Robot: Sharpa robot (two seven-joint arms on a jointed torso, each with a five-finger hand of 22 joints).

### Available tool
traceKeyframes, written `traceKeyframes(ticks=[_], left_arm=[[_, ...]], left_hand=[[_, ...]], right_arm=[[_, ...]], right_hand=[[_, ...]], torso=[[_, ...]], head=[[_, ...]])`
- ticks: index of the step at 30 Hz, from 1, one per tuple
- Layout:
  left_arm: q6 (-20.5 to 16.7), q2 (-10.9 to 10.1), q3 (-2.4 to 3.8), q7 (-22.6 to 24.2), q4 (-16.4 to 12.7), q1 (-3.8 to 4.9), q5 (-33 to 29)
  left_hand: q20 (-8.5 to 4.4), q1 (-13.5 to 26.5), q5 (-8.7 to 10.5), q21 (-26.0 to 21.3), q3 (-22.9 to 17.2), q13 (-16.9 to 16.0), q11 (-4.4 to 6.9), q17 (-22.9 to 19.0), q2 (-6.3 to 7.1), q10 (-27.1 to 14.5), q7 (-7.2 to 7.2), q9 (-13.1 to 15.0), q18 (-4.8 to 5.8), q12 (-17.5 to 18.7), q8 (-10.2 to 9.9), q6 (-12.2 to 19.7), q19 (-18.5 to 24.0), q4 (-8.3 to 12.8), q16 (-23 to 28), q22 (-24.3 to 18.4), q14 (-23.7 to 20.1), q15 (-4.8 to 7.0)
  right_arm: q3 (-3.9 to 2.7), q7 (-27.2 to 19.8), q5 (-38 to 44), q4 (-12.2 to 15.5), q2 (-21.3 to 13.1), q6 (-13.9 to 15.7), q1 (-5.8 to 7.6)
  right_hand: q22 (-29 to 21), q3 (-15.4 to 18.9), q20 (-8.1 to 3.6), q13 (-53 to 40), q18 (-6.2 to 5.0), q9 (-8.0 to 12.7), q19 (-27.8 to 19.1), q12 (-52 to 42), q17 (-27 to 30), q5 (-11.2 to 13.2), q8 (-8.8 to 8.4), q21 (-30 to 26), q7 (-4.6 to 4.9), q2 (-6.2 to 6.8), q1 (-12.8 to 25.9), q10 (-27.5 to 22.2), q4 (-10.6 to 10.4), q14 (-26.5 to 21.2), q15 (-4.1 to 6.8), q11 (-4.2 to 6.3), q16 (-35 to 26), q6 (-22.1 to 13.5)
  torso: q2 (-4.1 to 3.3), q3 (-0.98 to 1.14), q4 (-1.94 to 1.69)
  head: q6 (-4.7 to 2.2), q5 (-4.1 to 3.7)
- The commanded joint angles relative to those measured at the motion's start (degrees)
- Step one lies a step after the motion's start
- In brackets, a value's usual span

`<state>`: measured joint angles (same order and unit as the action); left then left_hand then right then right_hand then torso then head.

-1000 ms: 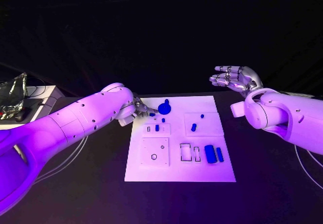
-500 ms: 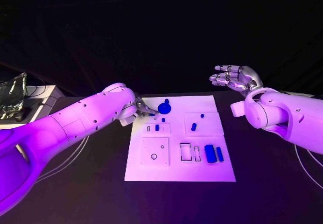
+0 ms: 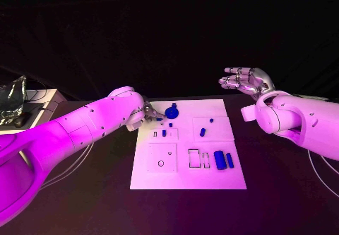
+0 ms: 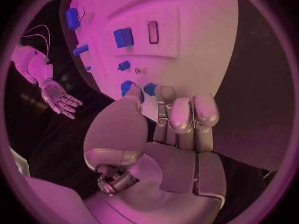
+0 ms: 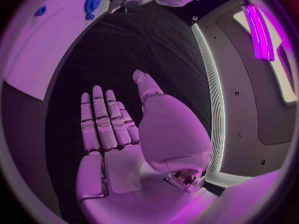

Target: Assemble the parts on the task board

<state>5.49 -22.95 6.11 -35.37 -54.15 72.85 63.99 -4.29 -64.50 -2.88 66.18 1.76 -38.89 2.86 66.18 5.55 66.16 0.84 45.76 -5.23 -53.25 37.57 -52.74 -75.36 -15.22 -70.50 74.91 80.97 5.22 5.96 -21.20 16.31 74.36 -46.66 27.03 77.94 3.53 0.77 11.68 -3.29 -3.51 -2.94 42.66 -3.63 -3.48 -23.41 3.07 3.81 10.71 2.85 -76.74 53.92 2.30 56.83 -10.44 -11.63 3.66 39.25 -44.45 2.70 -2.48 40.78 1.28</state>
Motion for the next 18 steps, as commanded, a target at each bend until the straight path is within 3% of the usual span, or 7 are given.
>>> traceKeyframes(ticks=[1, 6, 12, 15, 18], left_arm=[[1.4, 0.3, -0.28, -1.3, 0.3, -0.25, 1.4], [2.8, 0.6, -0.47, -2.5, 1.0, -0.06, 2.2], [4.0, 1.2, -1.08, -3.4, 1.6, 0.18, 2.6], [4.5, 1.6, -1.49, -3.7, 1.9, 0.25, 2.8], [4.9, 1.8, -1.79, -3.8, 2.1, 0.27, 2.8]], left_hand=[[0.01, 0.2, -0.03, -0.3, 0.0, 0.0, -0.31, -0.1, 0.74, -0.1, 0.07, -0.1, 0.6, 0.1, -0.3, 0.3, -0.4, -1.0, 0.4, 4.6, 0.3, -0.02], [0.05, 0.9, -0.02, -0.4, 0.1, 0.0, -0.35, -0.2, 0.84, -0.2, 0.11, -0.1, 0.57, 0.2, -0.4, 0.4, -0.3, -1.1, 0.5, 4.6, 0.2, -0.05], [0.08, 1.0, -0.05, -0.4, -0.6, 0.0, -0.34, -0.2, -0.12, -0.2, 0.1, -0.1, 0.57, 0.1, -0.4, 0.4, -0.4, -1.0, 0.5, 4.7, 0.2, -0.07], [0.11, 0.2, -0.06, -0.4, -2.1, 0.0, -0.29, -0.1, -1.07, -0.1, 0.03, -0.1, 0.58, 0.1, -0.2, 0.2, -0.4, -0.6, 0.4, 4.7, 0.3, -0.04], [0.14, -0.3, -0.06, -0.4, -4.9, 0.1, -0.28, -0.1, -1.02, -0.1, 0.05, 0.0, 0.57, 0.1, -0.1, 0.1, -0.5, -0.2, 0.4, 4.8, 0.3, -0.03]], right_arm=[[-0.03, -0.4, 0.2, 0.1, 0.0, -0.9, 0.04], [-0.03, -0.3, 0.2, 0.1, 0.0, -1.0, 0.04], [-0.03, -0.3, 0.2, 0.1, 0.1, -1.1, 0.04], [-0.03, -0.2, 0.2, 0.1, 0.1, -1.2, 0.04], [-0.03, -0.2, 0.2, 0.0, 0.1, -1.2, 0.05]], right_hand=[[-0.1, 0.2, -0.21, 0.0, -0.06, 0.0, -0.2, 0.3, 0.1, -0.3, -0.29, -0.1, 3.41, -0.32, 0.5, 0.3, 0.2, 0.3, 0.13, 0.17, -0.2, 0.4], [-0.1, 0.2, -0.21, 0.0, -0.06, 0.0, -0.2, 0.3, 0.1, -0.3, -0.29, -0.1, 3.41, -0.32, 0.5, 0.3, 0.2, 0.3, 0.13, 0.17, -0.2, 0.4], [-0.1, 0.2, -0.21, 0.0, -0.06, 0.0, -0.2, 0.3, 0.1, -0.3, -0.29, -0.1, 3.41, -0.32, 0.5, 0.3, 0.2, 0.3, 0.13, 0.17, -0.2, 0.4], [-0.1, 0.3, -0.22, 0.0, -0.03, 0.0, -0.2, 0.2, 0.1, -0.3, -0.27, -0.1, 3.37, -0.39, 0.5, 0.6, 0.1, 0.5, 0.15, 0.21, -0.2, 0.7], [-0.1, 0.3, -0.22, 0.0, -0.03, 0.0, -0.2, 0.2, 0.1, -0.3, -0.27, -0.1, 3.37, -0.39, 0.5, 0.6, 0.1, 0.5, 0.15, 0.21, -0.2, 0.7]], torso=[[0.05, 0.03, 0.0], [0.09, 0.02, -0.03], [0.06, 0.04, 0.01], [0.03, 0.02, 0.05], [0.01, 0.01, 0.09]], head=[[0.13, -0.05], [0.19, -0.15], [0.19, -0.12], [0.21, -0.14], [0.18, -0.16]])
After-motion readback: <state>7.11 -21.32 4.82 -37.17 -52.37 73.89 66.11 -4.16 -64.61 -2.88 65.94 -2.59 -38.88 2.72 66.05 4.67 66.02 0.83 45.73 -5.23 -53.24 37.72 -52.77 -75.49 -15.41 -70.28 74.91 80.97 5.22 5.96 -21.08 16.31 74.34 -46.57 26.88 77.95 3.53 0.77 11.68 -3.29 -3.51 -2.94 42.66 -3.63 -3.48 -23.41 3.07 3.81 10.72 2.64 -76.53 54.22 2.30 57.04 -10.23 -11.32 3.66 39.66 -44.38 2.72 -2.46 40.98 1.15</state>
